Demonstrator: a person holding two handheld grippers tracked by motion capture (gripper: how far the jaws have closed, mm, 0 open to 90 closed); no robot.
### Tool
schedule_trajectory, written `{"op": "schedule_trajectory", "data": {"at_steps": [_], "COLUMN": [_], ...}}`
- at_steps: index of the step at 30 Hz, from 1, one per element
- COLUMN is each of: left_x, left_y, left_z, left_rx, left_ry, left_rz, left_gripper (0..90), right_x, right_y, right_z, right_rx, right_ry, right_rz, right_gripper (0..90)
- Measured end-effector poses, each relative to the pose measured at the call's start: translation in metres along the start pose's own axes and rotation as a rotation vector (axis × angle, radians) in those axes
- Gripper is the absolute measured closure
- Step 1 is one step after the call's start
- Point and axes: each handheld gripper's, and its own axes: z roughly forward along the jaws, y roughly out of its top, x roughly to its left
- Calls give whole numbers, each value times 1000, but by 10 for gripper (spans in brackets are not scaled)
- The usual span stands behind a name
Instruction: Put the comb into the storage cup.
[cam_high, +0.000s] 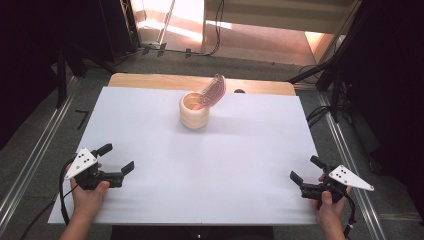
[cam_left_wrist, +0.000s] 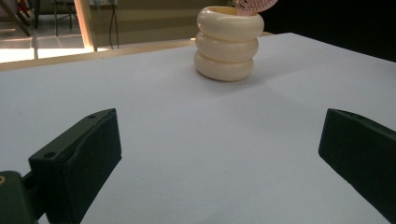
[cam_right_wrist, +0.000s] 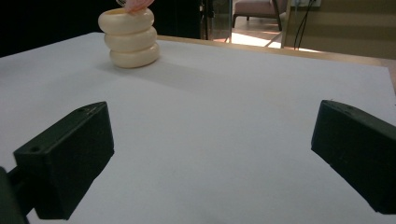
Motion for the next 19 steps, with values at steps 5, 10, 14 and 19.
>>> {"op": "schedule_trajectory", "data": {"at_steps": [5, 10, 14, 19], "left_x": [0, 0, -1, 0], "left_y": [0, 0, 0, 0], "left_z": [0, 0, 0, 0], "left_rx": [0, -4, -3, -6], "left_ry": [3, 3, 0, 0], "left_rz": [0, 0, 5, 4], "left_gripper": [0, 0, 0, 0], "right_x": [-3, -2, -3, -3], "right_y": [-4, -5, -6, -6], "right_z": [1, 4, 4, 3], "right_rx": [2, 7, 5, -1], "right_ry": [10, 8, 6, 3], "right_rz": [7, 5, 16, 20], "right_gripper": [0, 0, 0, 0]}}
